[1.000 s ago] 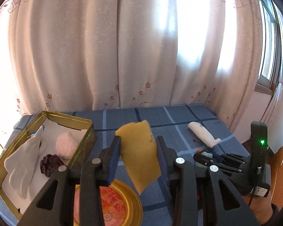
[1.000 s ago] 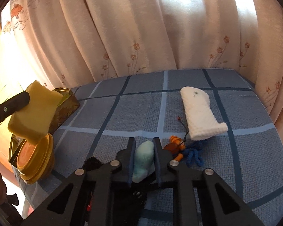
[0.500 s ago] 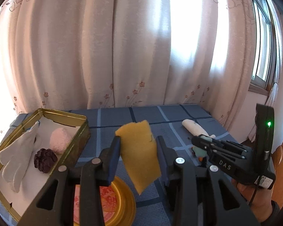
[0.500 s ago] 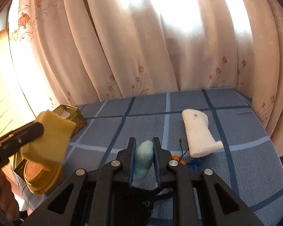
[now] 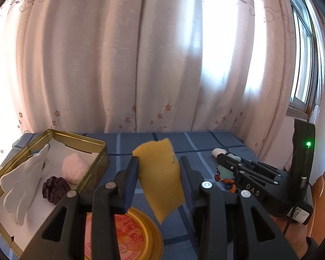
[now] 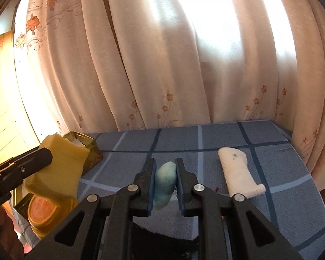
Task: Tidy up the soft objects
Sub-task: 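Carry the sponge with the left tool while the right tool carries the green item to the tray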
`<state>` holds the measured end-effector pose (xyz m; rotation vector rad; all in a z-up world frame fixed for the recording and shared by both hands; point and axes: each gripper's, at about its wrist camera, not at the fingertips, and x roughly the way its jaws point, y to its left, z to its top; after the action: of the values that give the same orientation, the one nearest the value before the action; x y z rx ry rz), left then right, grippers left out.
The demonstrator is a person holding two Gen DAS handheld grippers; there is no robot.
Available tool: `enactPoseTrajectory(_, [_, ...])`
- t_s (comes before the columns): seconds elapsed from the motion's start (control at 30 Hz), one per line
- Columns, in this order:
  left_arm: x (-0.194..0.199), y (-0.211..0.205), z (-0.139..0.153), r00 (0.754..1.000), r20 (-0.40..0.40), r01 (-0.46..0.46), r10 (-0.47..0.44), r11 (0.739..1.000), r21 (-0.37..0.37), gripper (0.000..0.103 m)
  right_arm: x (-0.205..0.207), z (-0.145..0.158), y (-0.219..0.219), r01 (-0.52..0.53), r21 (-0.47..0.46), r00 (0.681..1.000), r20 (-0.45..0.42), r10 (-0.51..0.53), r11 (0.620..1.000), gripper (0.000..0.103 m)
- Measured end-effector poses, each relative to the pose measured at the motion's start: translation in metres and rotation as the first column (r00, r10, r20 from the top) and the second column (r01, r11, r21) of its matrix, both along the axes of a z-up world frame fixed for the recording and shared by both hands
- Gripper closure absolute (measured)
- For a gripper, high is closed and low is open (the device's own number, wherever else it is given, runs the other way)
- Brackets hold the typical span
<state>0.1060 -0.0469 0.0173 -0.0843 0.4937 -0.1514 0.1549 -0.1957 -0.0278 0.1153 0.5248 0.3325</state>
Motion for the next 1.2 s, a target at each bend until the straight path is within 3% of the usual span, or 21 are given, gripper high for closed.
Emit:
enactPoseTrajectory(0.37, [-0.003, 0.015, 0.002, 0.999, 0.043, -0.015, 0.015, 1.000, -0.015, 0.066, -0.007, 0.009, 0.028, 0.003, -0.063, 0.994, 0.105, 0.004, 0.998, 0.084])
enactPoseTrajectory(1.2, [0.011, 0.036, -0.004, 0.999, 0.028, -0.043, 0.043, 0.999, -0.009, 0.066, -0.005, 0.006, 0.061, -0.013, -0.121, 0.988, 0.152, 0.031, 0.993, 0.084])
